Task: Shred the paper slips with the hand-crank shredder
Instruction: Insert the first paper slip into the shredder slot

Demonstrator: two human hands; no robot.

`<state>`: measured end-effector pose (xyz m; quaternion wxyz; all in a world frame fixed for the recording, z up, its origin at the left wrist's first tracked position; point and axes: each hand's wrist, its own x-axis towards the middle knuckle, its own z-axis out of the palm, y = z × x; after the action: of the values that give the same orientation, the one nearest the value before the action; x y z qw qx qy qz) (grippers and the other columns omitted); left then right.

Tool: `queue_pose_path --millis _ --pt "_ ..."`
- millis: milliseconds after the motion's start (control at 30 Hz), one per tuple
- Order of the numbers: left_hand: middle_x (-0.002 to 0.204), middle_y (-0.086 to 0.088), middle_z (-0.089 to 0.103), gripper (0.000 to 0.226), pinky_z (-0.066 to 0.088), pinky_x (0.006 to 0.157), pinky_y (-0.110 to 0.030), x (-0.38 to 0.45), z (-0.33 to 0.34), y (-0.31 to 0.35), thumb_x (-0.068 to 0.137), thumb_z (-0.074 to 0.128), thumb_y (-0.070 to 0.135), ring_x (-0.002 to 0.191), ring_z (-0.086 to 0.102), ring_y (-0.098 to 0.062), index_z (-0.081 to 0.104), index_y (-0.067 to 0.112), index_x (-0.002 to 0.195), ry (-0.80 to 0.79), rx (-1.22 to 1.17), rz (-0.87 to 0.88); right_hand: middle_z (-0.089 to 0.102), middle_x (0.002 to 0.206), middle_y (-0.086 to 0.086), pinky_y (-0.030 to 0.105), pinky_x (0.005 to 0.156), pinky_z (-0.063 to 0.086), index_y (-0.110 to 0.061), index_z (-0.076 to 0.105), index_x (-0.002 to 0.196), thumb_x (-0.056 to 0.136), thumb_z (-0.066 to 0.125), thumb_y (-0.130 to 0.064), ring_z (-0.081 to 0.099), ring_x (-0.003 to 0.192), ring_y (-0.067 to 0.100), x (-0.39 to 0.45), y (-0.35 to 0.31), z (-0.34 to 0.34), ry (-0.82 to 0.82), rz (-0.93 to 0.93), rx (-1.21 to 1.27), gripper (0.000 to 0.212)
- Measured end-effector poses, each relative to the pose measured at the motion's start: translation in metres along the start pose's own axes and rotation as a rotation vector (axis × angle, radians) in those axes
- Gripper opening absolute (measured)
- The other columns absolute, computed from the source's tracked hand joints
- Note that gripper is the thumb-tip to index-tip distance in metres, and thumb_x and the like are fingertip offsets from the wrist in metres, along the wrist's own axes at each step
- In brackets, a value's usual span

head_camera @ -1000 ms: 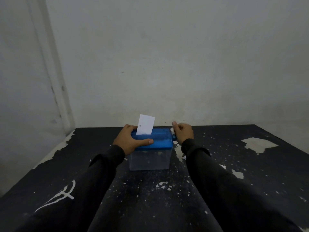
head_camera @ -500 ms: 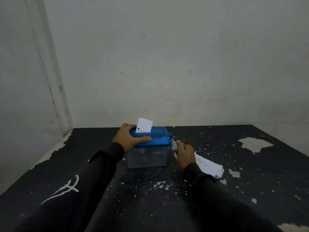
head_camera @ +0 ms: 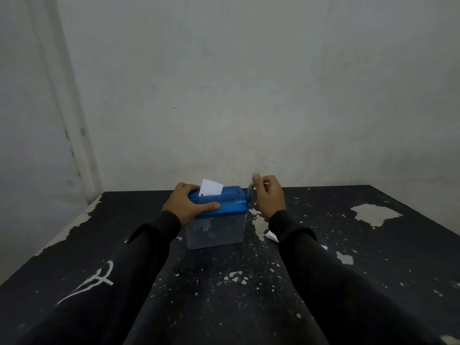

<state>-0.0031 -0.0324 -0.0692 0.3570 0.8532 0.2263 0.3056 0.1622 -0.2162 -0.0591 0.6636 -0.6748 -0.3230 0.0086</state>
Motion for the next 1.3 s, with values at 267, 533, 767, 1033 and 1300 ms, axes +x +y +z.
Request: queue_pose_path --millis 267,533,767,1033,1300 --pt "0.115 0.009 0.052 0.113 0.052 0.092 -0.030 -0.001 -0.001 0.000 0.040 0.081 0.085 0.102 0.057 -0.006 0.059 0.019 0.130 -0.020 -0.030 0.011 0.070 0.077 0.011 0.023 0.052 0.051 -0.012 0.064 0.091 0.095 0.068 -0.034 0.062 0.061 0.016 0.036 0.003 0.012 0.128 0.040 0.001 0.023" --pt "0.117 0.009 0.053 0.113 0.045 0.078 -0.011 -0.002 0.000 0.000 0.041 0.082 0.080 0.102 0.056 -0.002 0.058 0.018 0.132 -0.031 -0.062 0.013 0.070 0.080 0.008 0.019 0.060 0.045 -0.003 0.072 0.086 0.101 0.060 -0.030 0.061 0.069 0.012 0.030 0.041 0.013 0.046 0.158 -0.168 0.032" --pt "0.117 0.008 0.052 0.094 0.042 0.074 -0.009 -0.002 0.002 0.000 0.056 0.091 0.061 0.100 0.054 0.001 0.057 0.017 0.132 -0.007 -0.037 0.007 0.061 0.069 0.002 0.019 0.046 0.041 -0.010 0.063 0.077 0.103 0.054 -0.025 0.052 0.055 0.011 0.006 0.046 -0.001 -0.194 0.368 -0.375 0.031" --pt "0.116 0.011 0.050 0.116 0.046 0.081 -0.018 -0.001 -0.002 0.004 0.043 0.083 0.080 0.101 0.053 -0.002 0.056 0.017 0.135 -0.060 -0.031 -0.018 0.062 0.070 0.008 0.023 0.050 0.042 -0.011 0.059 0.069 0.104 0.049 -0.033 0.045 0.050 0.011 -0.024 0.050 -0.019 -0.227 0.301 -0.383 0.042" --pt "0.117 0.007 0.050 0.121 0.046 0.084 -0.022 0.002 -0.002 0.007 0.037 0.081 0.083 0.101 0.054 -0.005 0.058 0.014 0.134 -0.061 -0.041 -0.028 0.042 0.065 -0.001 0.030 0.053 0.031 -0.022 0.047 0.073 0.097 0.039 -0.033 0.037 0.055 0.016 -0.023 0.008 -0.023 -0.168 0.264 -0.030 0.027"
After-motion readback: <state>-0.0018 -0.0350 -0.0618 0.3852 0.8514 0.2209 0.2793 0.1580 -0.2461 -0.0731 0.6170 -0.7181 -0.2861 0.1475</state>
